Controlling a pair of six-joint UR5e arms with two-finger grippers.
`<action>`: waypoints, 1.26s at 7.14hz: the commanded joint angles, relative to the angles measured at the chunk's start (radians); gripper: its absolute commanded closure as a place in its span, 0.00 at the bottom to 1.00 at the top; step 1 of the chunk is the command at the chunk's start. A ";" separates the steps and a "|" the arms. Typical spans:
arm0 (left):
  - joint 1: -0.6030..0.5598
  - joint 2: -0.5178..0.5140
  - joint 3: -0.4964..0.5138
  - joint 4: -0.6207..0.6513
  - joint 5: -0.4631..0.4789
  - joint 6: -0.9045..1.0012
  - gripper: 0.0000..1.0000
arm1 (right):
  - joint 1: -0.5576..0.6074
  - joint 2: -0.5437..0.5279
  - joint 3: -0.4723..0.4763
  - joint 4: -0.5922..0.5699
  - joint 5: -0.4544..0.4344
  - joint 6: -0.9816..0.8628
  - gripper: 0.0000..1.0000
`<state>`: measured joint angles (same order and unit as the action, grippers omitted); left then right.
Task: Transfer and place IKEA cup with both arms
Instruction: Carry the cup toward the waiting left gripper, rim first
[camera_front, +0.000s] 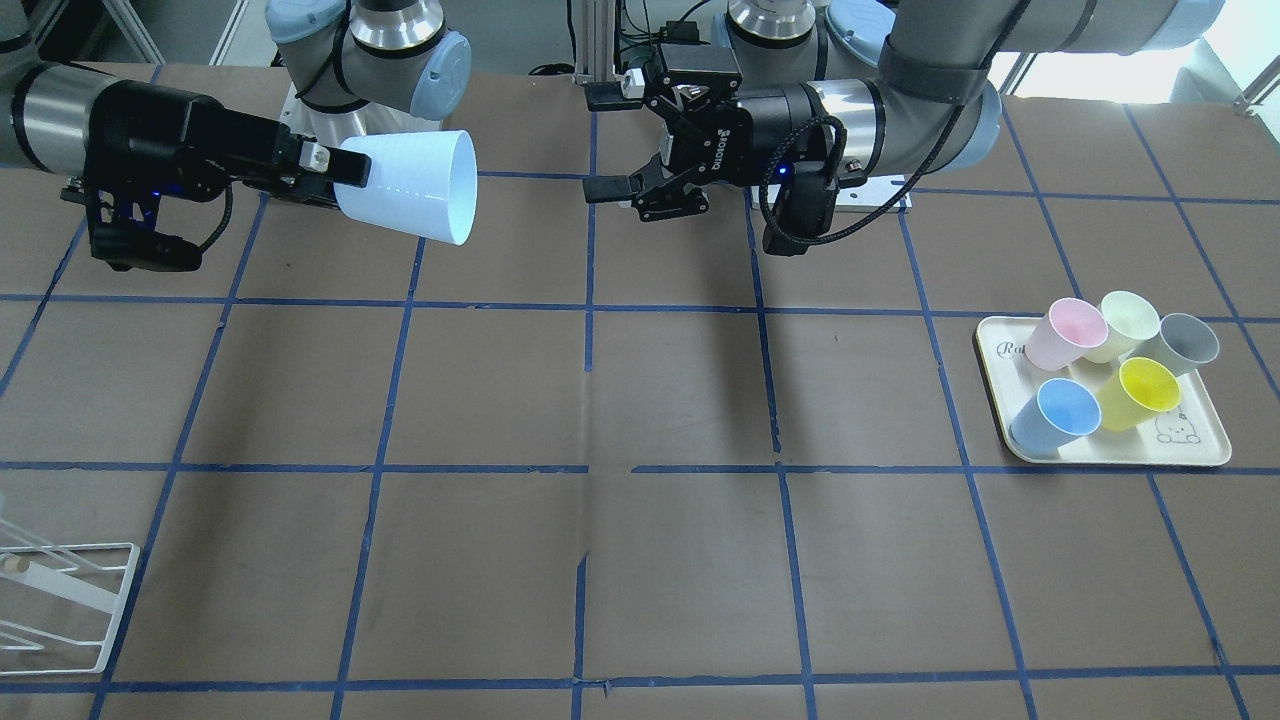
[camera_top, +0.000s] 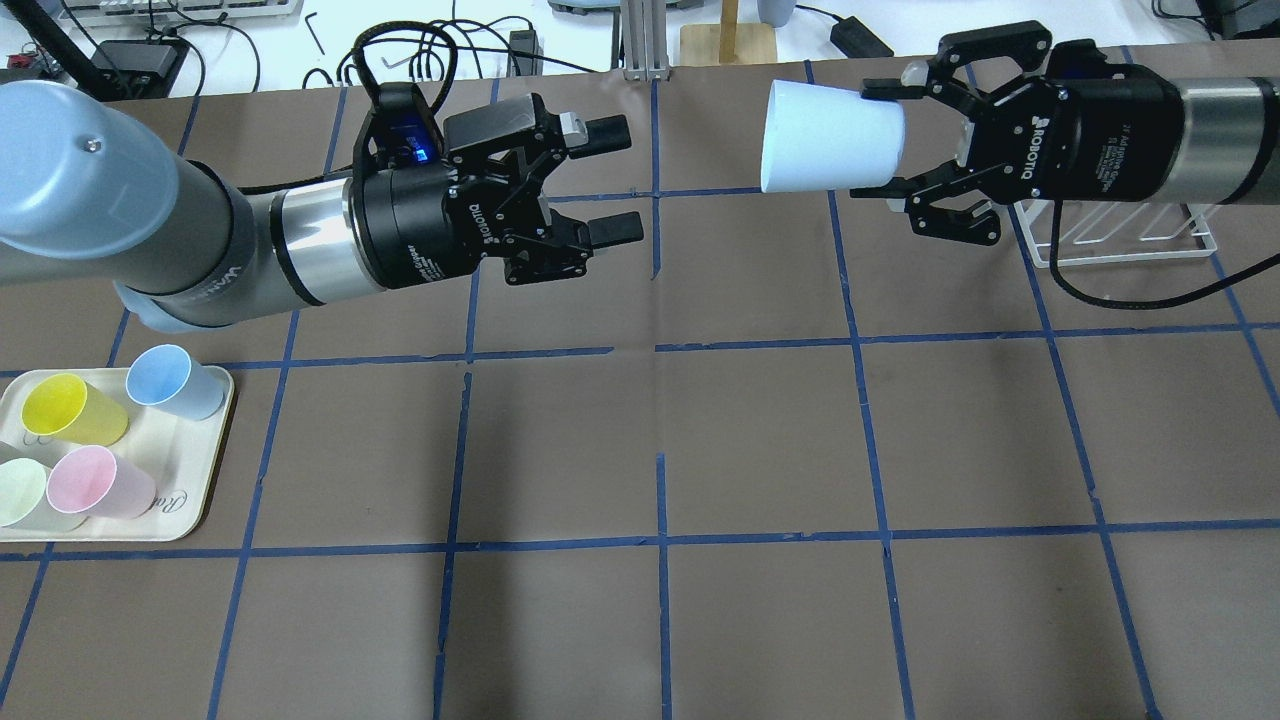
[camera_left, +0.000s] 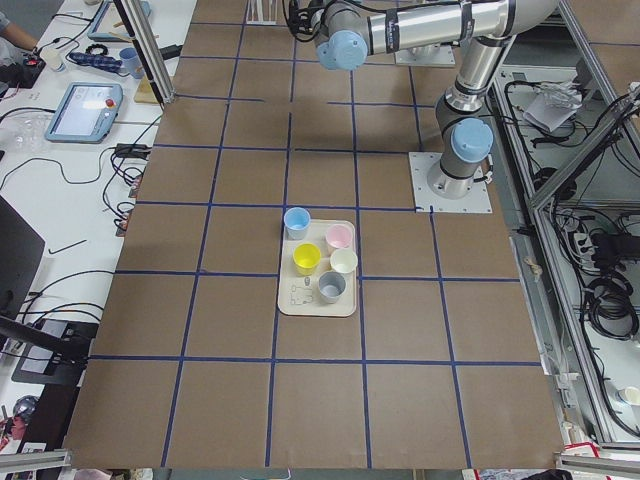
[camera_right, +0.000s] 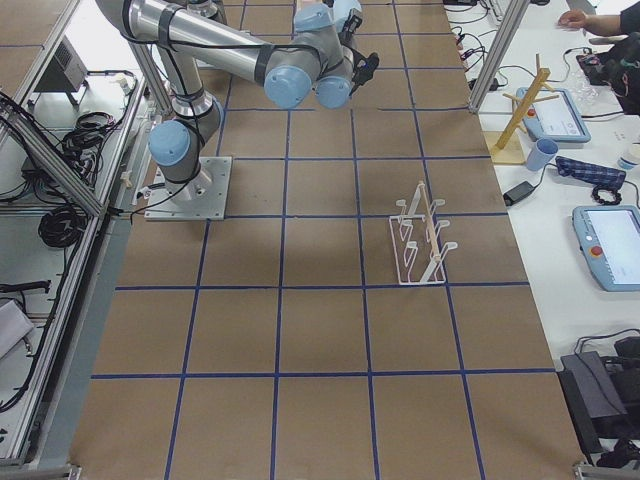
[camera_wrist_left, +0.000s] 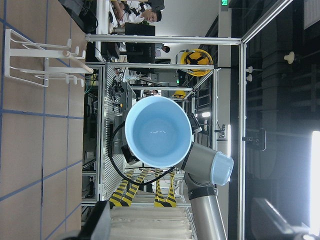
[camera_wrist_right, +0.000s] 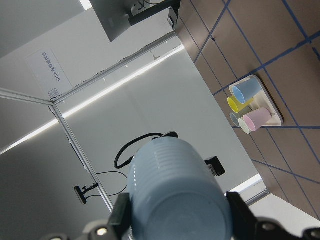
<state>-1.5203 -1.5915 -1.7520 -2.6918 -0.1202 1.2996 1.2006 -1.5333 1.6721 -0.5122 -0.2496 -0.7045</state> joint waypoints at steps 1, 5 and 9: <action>-0.001 -0.001 -0.001 0.003 -0.007 0.001 0.00 | 0.062 0.013 0.001 0.001 0.010 0.010 1.00; -0.006 -0.007 0.002 0.023 -0.010 0.000 0.00 | 0.091 0.073 0.004 0.004 0.010 0.013 1.00; -0.008 -0.010 0.002 0.027 -0.027 0.000 0.00 | 0.175 0.088 0.014 0.012 0.082 0.026 1.00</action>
<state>-1.5273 -1.6028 -1.7503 -2.6638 -0.1351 1.2993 1.3515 -1.4461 1.6826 -0.5014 -0.1867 -0.6809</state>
